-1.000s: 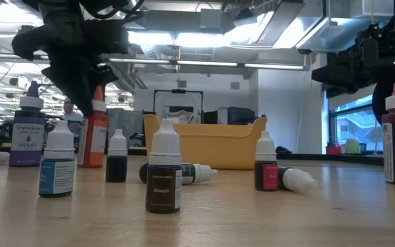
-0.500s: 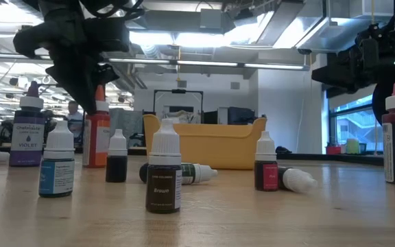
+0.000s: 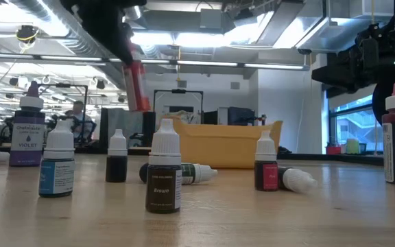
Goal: Pick & Place food coloring
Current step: Put the big orange food coloring bottle into the yellow bin
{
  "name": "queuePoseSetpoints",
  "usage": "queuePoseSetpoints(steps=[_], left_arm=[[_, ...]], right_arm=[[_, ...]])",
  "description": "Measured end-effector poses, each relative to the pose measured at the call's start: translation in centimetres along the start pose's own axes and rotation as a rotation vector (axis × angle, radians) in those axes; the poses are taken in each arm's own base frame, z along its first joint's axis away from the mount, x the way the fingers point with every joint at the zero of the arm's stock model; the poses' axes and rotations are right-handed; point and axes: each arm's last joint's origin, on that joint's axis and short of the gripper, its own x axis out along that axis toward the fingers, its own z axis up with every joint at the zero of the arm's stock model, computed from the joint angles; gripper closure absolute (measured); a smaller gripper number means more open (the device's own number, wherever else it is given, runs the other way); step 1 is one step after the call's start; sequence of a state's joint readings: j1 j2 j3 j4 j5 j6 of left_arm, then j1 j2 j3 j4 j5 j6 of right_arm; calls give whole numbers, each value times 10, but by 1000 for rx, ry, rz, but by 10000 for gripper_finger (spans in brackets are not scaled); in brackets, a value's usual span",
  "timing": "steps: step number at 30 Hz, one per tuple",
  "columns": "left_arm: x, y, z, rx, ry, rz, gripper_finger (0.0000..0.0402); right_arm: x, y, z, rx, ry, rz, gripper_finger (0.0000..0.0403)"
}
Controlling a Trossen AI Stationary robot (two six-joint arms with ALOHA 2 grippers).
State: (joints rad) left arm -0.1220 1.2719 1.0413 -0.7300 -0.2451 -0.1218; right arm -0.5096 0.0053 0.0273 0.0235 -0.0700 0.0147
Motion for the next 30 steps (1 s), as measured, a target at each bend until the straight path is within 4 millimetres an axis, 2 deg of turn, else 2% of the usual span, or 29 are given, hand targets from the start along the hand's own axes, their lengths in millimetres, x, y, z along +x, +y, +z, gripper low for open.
queuePoseSetpoints(steps=[4,9,15,23,30], left_arm=[[-9,9,15,-13,-81,63,288],[-4,19,33,4,-222,66,284],[29,30,40,45,-193,31,288],[84,52,32,20,-20,78,285],[105,73,24,-29,49,96,280]], right_arm=[[0,0,0,0,0,0,272],[0,0,0,1,0,0,272],[0,0,0,3,-1,0,272],[0,0,0,6,-2,0,272],[0,0,0,5,-1,0,272]])
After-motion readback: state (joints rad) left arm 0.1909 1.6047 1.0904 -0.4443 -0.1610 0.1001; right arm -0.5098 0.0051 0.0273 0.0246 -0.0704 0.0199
